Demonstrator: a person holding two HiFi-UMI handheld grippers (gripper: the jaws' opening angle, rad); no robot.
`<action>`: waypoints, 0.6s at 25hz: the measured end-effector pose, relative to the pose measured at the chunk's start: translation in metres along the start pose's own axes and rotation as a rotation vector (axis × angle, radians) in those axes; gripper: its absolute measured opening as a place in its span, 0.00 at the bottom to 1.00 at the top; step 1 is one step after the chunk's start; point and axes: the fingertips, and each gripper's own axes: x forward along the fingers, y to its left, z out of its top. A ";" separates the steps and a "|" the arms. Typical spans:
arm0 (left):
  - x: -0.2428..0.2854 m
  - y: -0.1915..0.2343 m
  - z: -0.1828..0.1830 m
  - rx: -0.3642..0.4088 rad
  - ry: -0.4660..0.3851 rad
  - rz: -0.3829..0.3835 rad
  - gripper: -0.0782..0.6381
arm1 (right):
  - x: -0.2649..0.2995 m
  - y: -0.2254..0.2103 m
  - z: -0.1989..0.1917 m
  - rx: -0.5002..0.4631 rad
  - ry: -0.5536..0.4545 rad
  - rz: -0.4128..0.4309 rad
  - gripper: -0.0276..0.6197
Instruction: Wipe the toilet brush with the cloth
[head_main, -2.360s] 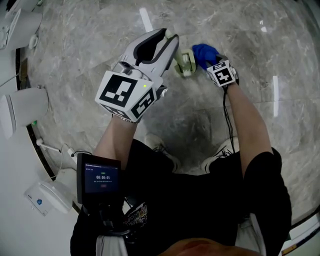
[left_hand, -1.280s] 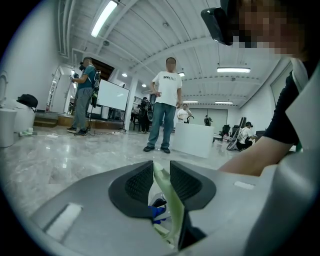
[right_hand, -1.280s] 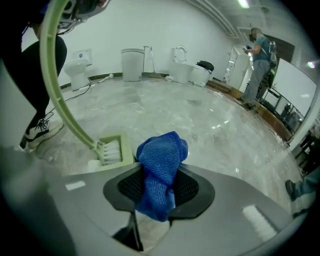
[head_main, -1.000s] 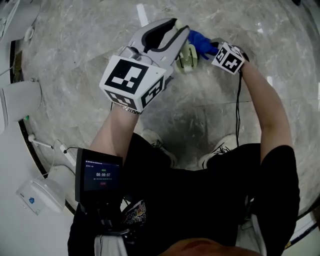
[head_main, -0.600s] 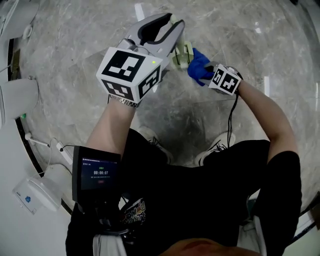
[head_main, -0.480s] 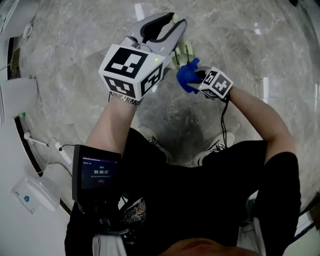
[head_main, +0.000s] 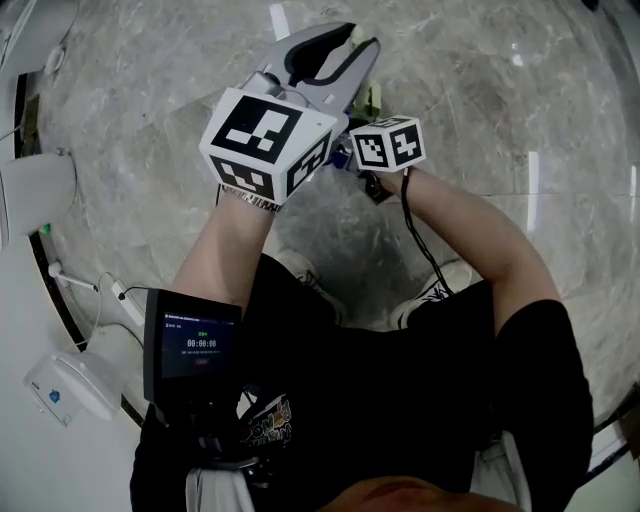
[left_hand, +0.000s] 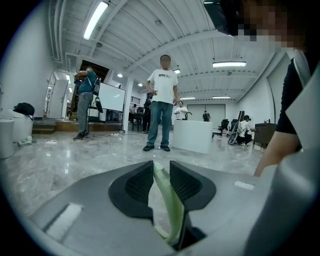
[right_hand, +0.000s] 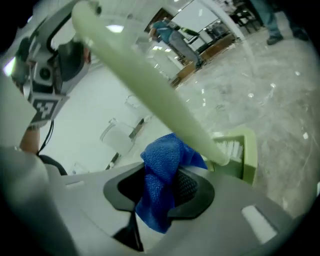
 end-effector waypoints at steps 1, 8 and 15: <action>0.000 -0.001 0.000 0.005 0.001 0.000 0.27 | -0.001 -0.002 0.005 0.043 -0.040 0.004 0.24; 0.000 0.001 -0.001 0.000 0.006 0.008 0.27 | -0.018 -0.017 -0.026 -0.005 0.088 0.049 0.24; -0.001 0.003 -0.003 -0.004 0.012 0.012 0.27 | -0.107 -0.119 -0.022 -0.040 0.188 -0.223 0.24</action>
